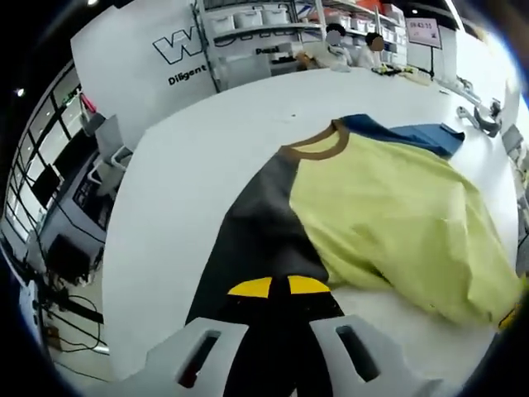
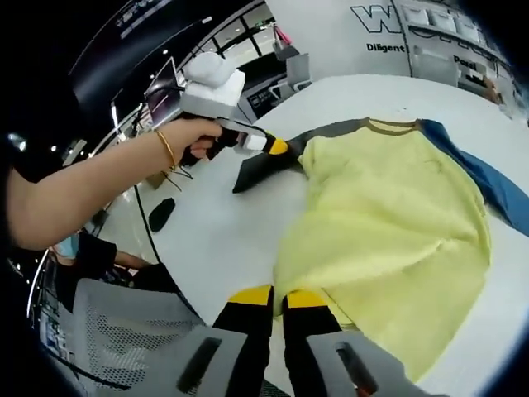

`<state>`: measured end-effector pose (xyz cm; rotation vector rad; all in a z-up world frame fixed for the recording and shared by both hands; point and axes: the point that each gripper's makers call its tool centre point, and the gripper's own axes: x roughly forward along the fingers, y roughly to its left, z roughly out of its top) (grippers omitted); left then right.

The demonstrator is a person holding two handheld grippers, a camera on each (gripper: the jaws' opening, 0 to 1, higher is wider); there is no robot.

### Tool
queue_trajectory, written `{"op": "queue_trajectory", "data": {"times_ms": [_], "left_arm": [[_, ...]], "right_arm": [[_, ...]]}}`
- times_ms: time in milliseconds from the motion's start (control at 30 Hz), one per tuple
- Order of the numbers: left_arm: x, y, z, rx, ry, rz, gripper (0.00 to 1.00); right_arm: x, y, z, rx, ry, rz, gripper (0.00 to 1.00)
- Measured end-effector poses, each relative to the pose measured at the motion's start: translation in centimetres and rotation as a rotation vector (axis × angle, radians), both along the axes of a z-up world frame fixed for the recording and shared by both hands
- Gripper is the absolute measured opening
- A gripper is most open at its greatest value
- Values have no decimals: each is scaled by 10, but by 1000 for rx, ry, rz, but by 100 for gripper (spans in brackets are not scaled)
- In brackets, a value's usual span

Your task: Fold the garment on the visible template until the final outline fits inside the template.

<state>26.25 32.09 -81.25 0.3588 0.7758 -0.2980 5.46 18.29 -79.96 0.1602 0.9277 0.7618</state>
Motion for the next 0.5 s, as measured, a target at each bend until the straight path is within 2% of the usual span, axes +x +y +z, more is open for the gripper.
{"op": "queue_trajectory", "data": {"times_ms": [133,167,300,467,500], "left_arm": [[8,12,4,38,-14,5,9],[10,15,5,48,-21,10,9],[16,22,4,52,-26,12,9],[15,22,-2,57,-27,3,10],[15,21,-1,49,-38,0,11]], "right_arm": [[-4,6,12,132,73,-38,0],[-1,4,13,153,86,-71,0],[2,-6,1,81,47,-54,0],[-7,-2,-13,73,81,0,0],[-9,-3,-16,52,66,9,0]]}}
